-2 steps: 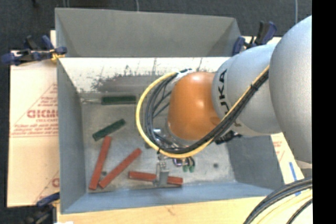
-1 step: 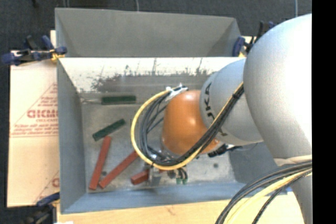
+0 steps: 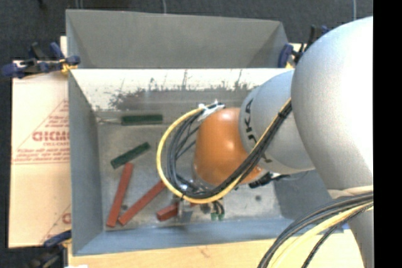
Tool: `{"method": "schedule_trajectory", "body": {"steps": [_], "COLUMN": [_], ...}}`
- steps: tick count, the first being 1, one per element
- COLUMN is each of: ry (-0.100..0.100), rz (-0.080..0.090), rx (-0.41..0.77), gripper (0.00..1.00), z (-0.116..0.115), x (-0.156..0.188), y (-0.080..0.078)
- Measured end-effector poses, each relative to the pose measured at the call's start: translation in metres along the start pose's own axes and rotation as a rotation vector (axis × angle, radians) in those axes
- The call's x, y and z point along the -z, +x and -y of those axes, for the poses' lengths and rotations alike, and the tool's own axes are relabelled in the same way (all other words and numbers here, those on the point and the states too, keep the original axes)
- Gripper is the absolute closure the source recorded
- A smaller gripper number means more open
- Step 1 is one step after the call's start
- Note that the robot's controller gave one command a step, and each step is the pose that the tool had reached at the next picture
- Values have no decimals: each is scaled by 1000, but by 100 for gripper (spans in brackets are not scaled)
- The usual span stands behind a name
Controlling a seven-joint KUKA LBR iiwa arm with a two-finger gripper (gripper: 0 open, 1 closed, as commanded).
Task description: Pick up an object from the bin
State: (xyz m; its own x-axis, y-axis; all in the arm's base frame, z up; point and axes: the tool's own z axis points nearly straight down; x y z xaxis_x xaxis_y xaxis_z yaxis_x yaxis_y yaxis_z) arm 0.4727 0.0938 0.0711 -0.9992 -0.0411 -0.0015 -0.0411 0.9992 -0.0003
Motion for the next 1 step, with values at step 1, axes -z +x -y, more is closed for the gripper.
{"method": "schedule_trajectory", "body": {"steps": [1], "ry": [0], "rz": [-6], "rx": [8], "gripper": [100], "z": [-4], "x": [63], "y": [-5]}}
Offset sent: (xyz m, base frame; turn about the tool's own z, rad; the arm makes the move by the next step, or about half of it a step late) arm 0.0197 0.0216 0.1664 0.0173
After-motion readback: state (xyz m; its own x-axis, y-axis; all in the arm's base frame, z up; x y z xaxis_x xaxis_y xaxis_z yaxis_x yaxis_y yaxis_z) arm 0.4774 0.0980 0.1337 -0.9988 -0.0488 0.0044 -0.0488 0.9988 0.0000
